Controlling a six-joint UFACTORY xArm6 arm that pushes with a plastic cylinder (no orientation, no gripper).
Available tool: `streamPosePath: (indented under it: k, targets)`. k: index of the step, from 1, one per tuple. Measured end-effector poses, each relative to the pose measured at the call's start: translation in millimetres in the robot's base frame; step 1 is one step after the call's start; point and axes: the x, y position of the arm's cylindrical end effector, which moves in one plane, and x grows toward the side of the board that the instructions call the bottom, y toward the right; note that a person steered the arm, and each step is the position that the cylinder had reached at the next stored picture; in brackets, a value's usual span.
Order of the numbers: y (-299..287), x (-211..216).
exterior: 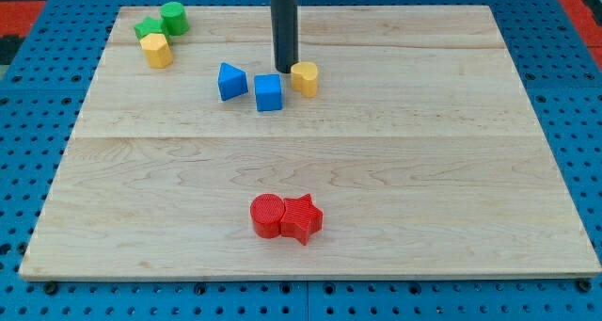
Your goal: Move the yellow blocks closer
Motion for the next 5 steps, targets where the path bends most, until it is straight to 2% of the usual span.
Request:
streamPosePath:
  k: [1, 2, 3, 4, 5]
  targets:
    - [73, -10]
    - [110, 22]
    - [96, 61]
    - [51, 61]
    - [4, 31]
